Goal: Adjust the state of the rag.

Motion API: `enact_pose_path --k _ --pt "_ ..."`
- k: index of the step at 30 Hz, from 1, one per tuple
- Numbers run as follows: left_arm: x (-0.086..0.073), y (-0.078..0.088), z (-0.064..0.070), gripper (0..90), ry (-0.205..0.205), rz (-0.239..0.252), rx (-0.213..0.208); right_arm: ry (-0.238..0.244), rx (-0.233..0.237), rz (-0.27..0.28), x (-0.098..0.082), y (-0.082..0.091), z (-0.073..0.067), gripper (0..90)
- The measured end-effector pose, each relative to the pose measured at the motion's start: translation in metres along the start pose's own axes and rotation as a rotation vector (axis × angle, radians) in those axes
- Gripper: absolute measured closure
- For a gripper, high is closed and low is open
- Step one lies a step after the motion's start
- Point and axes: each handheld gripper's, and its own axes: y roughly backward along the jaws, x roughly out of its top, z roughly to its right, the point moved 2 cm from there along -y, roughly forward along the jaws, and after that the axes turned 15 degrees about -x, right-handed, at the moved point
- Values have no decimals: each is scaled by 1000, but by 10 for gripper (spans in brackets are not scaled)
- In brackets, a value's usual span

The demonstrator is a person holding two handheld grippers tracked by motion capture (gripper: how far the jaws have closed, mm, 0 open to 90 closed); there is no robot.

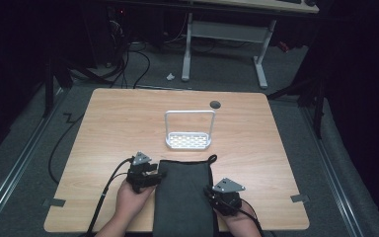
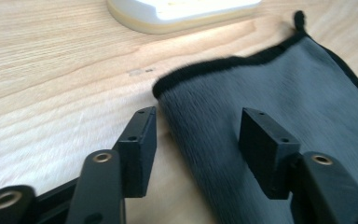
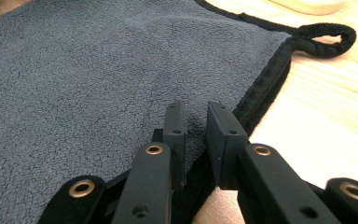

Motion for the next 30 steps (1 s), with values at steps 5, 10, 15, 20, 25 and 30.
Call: enact_pose_path --k 5,10,15,20,25,30 --pt "2 -4 -2 578 18 14 -7 2 5 2 0 0 -1 733" --pt "-1 -5 -3 748 25 19 -19 -37 -23 30 4 1 4 690" --pt "-2 -6 1 756 -5 15 11 -124 -70 19 17 -10 17 598" --pt "-2 -5 0 747 -1 18 4 -139 -112 -37 35 -35 21 488" --pt "-2 -5 0 741 0 18 1 -169 -115 -81 42 -55 19 379" --pt "-2 -5 0 733 -1 17 -2 -200 -138 -94 42 -59 22 360"
